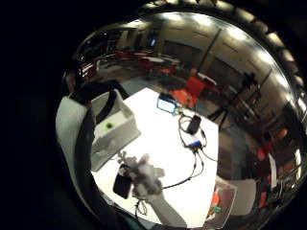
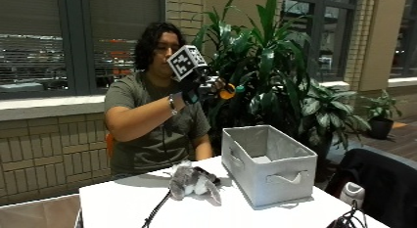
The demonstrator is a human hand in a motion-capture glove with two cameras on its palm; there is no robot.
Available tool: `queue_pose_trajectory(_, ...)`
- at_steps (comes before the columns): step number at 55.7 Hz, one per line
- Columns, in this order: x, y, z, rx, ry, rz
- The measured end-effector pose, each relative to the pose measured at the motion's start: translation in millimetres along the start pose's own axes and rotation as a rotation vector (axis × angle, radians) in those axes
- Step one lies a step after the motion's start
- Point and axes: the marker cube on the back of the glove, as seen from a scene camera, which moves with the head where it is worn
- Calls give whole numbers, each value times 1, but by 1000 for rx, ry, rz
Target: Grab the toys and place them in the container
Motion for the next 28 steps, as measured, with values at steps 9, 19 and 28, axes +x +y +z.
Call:
queue_pose_trajectory(9,-49,-44,28,-143,-50,77)
queue_pose_trajectory(19,-9,-39,72,-396,-31,154)
queue_pose_trajectory(28,24,26,82,-504,-53,277)
